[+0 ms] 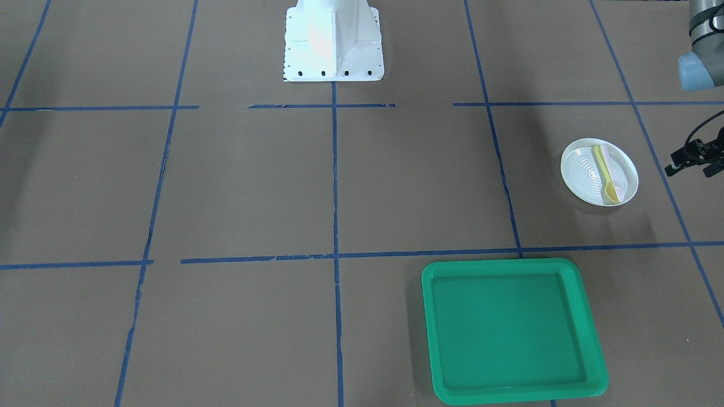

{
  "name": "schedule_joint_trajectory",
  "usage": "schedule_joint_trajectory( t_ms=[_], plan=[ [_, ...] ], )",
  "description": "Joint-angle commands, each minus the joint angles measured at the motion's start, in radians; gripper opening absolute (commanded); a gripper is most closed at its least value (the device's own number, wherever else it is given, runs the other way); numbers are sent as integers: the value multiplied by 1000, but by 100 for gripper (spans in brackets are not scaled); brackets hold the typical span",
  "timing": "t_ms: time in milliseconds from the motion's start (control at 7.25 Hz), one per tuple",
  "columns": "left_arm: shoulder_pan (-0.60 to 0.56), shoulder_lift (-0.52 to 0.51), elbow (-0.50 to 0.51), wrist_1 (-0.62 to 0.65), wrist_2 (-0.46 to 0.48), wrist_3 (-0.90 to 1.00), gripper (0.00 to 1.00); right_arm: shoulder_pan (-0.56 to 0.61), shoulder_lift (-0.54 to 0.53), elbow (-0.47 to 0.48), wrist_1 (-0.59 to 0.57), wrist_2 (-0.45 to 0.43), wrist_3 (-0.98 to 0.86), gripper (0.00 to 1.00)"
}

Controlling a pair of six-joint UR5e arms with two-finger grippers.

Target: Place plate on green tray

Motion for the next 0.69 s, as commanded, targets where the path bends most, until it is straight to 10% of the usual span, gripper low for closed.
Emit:
schedule_joint_trajectory(
  t_ms=[0,552],
  plan=[
    [73,-2,66,-96,5,-48,100,0,0,1,1,0,0,100],
    [142,-2,86,-143,8,-115,92,0,0,1,-1,0,0,100]
  ],
)
